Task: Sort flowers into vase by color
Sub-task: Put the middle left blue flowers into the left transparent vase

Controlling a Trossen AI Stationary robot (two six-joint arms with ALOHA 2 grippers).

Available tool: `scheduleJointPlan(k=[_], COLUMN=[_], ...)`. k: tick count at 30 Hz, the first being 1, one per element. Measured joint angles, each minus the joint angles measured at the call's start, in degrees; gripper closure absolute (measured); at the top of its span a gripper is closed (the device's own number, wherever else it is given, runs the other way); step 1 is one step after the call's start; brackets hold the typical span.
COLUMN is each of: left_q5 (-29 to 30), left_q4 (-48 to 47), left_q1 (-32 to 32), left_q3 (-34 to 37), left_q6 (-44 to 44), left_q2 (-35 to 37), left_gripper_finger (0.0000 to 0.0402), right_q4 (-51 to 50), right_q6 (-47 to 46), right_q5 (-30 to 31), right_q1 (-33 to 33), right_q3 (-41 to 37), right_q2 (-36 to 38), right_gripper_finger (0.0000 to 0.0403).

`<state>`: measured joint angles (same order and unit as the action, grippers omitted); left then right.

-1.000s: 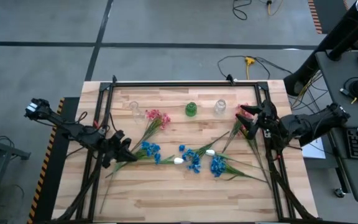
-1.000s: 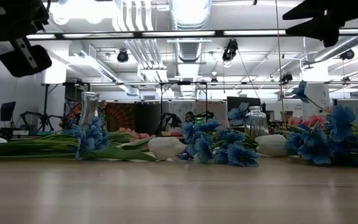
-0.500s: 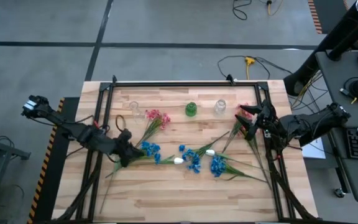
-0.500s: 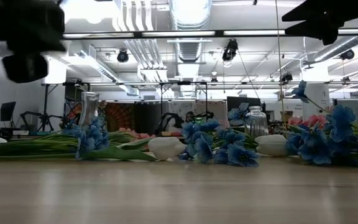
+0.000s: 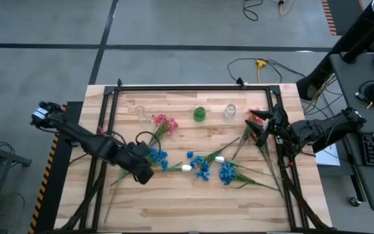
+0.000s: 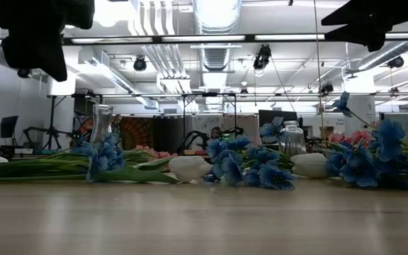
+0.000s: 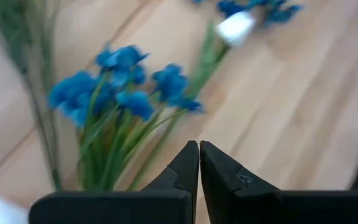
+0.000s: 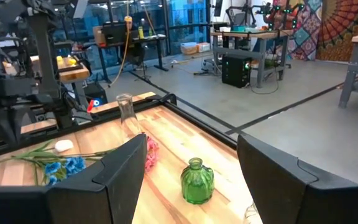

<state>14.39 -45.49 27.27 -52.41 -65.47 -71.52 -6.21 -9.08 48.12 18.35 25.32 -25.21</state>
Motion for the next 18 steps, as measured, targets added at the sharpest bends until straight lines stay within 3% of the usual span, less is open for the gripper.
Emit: scheduleJointPlan(k=[5,13,18], left_q5=[-0.4,-0.5,-6.0], left_q4=[-6.3,-6.7,-9.0], left_q1=[-0.1,-1.8,-4.0], left_q3=[-3.4,-3.9,-3.9], left_q6=[-6.4,-8.0,-7.1], left_q2=[-4.7,-9.5,-11.6], left_gripper_finger=[0.0402,0.0402,0.0398], right_q4=[0.0,0.0,0.1], right_q6=[0.1,-0.3,-1.0], right_q5=[0.0,0.0,-0.1], right_q1=[0.0,0.0,0.0], right_q3=[0.0,0.0,0.0], right_q2=[0.0,0.0,0.0], right_gripper_finger=[0.0161,0.0161,0.0161])
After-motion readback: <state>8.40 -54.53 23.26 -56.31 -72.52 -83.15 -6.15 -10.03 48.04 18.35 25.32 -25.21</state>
